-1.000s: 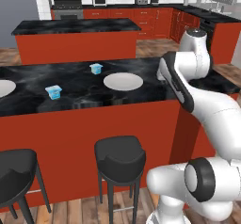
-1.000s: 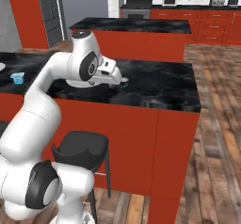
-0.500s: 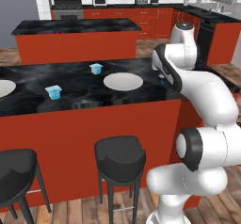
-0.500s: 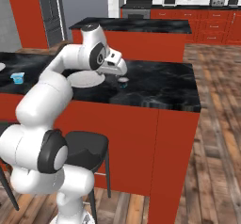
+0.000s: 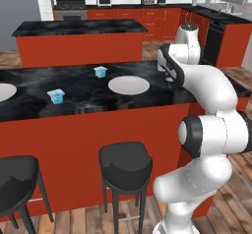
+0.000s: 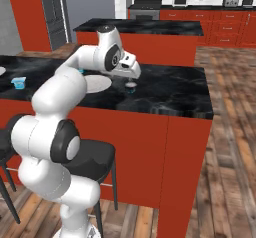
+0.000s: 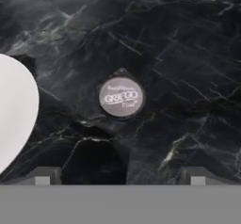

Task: Place two yogurt containers on each plate.

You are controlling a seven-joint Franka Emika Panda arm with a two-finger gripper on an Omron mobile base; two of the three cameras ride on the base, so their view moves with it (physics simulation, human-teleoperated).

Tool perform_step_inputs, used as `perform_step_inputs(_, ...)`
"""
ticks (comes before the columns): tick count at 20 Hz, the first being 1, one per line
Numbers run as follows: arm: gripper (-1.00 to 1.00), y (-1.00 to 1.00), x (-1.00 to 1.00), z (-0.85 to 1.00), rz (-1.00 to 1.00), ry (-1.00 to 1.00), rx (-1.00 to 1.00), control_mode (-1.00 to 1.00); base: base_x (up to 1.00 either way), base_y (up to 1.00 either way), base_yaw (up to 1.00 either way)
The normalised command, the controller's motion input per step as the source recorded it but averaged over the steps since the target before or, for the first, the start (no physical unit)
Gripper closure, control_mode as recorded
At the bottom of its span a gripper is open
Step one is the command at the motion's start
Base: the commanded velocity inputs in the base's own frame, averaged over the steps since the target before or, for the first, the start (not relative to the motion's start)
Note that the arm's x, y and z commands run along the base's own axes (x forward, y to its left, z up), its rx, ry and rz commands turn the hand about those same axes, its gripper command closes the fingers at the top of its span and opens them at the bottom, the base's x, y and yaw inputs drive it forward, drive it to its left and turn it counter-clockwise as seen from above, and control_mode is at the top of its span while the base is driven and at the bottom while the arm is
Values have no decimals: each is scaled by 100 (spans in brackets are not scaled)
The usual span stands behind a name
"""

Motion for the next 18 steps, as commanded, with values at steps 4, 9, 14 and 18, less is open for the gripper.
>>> perform_step_inputs(4,-100,0,31,-39,0,0,0,-100,0,0,0)
perform_step_inputs(9,-100,-7,31,-25,0,-1,0,-100,0,0,0)
perform_step_inputs(14,-100,-10,33,-3,0,0,0,-100,0,0,0)
perform_step_inputs(18,-100,-3,35,-8,0,2,0,-100,0,0,0)
